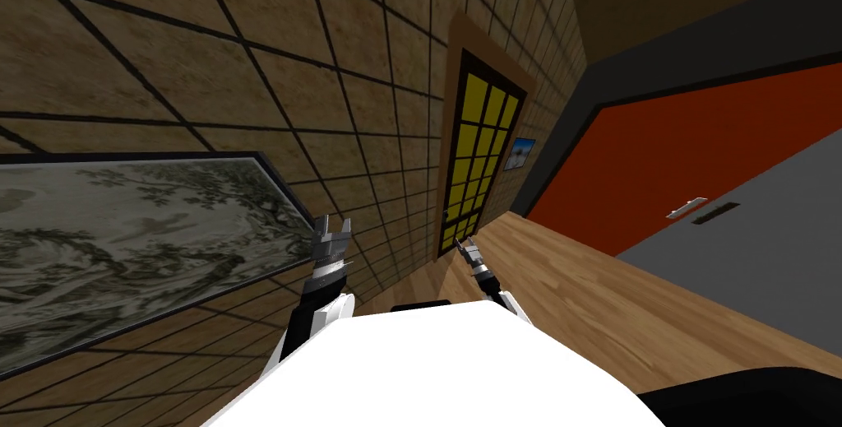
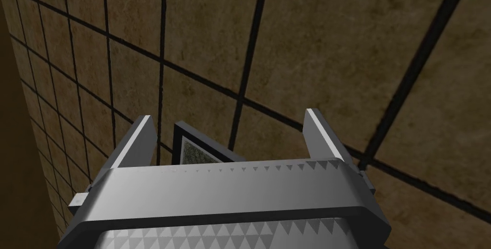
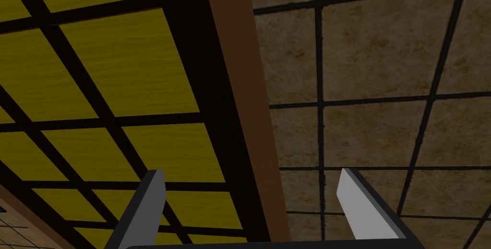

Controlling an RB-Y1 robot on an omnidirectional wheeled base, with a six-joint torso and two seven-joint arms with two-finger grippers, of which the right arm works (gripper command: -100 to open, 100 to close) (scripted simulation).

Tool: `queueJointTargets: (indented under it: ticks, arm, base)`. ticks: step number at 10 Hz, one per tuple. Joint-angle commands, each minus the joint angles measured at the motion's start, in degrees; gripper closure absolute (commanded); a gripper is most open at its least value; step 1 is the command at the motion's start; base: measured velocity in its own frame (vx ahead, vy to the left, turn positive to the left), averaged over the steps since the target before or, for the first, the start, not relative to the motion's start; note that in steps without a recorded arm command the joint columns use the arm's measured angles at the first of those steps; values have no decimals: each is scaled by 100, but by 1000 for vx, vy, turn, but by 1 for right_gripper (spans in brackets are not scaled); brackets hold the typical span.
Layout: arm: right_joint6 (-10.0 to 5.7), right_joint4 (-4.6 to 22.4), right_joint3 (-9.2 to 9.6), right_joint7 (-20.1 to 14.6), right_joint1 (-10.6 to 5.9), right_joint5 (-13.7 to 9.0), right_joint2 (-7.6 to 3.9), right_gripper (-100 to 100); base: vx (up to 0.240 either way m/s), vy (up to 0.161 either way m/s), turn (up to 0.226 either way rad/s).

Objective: Pull the door open

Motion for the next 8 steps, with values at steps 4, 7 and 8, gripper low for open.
queueJointTargets:
  ticks: [4,7,8]
  arm:
    - [-217,523,-85,374,-112,176,-7,-100]
    - [-350,853,-138,614,-177,293,-5,-100]
    - [-380,929,-150,669,-191,320,-4,-100]
  base:
    - [70,-80,100]
    - [99,-95,95]
    - [73,-107,66]
